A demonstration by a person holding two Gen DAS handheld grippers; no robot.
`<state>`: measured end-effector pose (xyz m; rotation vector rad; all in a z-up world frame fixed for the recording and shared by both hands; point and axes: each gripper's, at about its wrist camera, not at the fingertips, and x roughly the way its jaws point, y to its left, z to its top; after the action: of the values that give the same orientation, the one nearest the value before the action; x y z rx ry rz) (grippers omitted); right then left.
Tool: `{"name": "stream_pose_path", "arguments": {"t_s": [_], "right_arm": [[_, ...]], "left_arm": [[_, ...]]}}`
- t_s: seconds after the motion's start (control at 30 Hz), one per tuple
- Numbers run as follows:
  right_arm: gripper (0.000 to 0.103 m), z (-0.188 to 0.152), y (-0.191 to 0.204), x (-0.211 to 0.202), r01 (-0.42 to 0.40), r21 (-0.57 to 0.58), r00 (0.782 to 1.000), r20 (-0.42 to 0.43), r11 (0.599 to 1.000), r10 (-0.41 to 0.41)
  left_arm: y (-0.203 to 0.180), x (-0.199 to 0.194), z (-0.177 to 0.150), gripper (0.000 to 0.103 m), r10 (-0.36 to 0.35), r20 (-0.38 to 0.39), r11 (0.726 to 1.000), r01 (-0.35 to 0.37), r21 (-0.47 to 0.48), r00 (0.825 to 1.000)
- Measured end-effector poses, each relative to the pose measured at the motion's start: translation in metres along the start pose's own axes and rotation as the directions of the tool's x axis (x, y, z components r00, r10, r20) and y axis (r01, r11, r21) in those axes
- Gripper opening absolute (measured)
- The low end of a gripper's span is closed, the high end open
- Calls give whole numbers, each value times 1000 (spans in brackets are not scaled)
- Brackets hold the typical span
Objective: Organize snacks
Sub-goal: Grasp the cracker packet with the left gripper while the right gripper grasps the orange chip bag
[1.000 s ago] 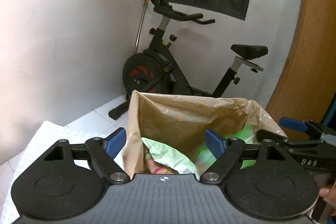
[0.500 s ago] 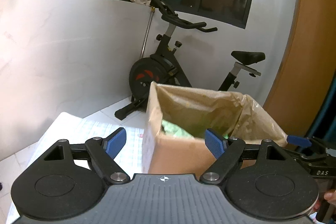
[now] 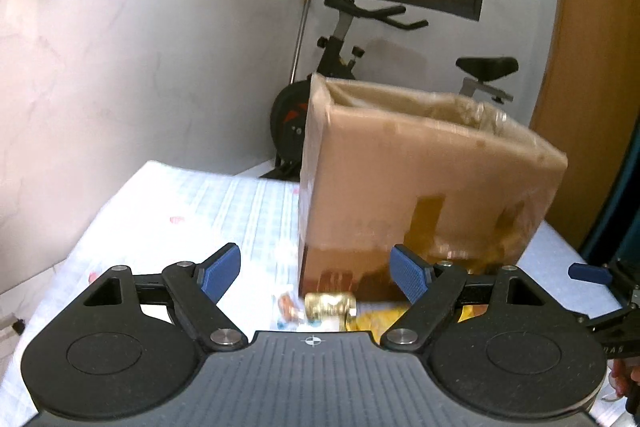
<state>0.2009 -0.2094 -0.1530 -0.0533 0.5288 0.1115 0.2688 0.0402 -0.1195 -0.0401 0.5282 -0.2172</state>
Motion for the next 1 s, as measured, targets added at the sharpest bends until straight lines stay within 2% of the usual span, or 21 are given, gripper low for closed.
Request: {"name": "stream_pose_path", "arguments": {"t_s": [0.17,0.33,0.47,0.7,1.0], "right_arm": [[95,-28,16,7,29,-120,999,-27,992,-33],[93,-44,20,19,46,-147,997,-58,988,-55],[93,-55,21,23,76,-117,995,-53,990,-83],[92,-66,20,29,179,-85,982,-48,980,-184],[79,-82,20,24,223,-46,975,38,974,-221]], "left_arm": [[-3,4,-23,84,29,-25,999,-30,-15,999],[-2,7,-36,84,32,-44,998,-35,-57,999],[-6,8,-47,84,45,-56,998,-48,-50,997],[-10,5,-67,84,61,-58,998,-62,-23,996],[-13,10,-93,84,80,-95,997,-82,-13,992]]}}
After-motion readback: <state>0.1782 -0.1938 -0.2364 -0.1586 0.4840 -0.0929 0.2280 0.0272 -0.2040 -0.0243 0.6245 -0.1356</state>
